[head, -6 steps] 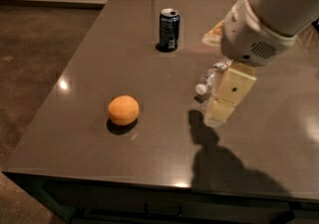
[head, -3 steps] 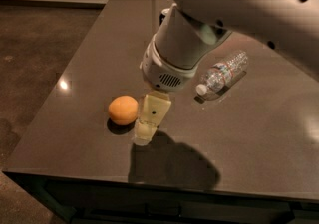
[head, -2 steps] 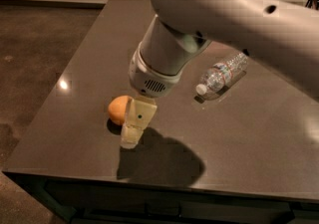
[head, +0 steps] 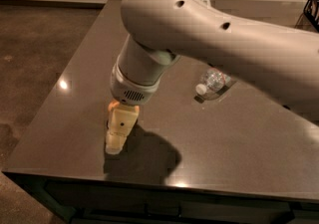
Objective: Move orange near pepsi can
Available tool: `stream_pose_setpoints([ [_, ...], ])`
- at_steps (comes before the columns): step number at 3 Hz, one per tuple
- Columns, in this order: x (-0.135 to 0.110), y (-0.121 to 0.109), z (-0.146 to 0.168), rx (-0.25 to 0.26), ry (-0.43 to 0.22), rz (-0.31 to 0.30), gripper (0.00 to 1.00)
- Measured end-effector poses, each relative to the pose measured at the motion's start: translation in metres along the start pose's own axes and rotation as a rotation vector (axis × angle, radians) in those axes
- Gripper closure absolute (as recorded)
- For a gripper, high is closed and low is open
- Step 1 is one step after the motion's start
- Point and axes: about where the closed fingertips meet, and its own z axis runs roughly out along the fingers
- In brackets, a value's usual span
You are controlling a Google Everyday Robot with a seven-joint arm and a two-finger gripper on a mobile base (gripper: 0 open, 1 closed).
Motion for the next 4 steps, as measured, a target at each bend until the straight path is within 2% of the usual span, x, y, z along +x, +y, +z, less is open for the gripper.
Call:
stream_pose_setpoints([
  [1,0.001,-0.008,0.013,-0.002,0.005,-0.005,0.0],
  [2,0.004,-0.014,0.016,0.001,0.004,-0.008,0.18],
  [4,0.016,-0.029,0.005,0.033,0.016,0.001,0.64],
])
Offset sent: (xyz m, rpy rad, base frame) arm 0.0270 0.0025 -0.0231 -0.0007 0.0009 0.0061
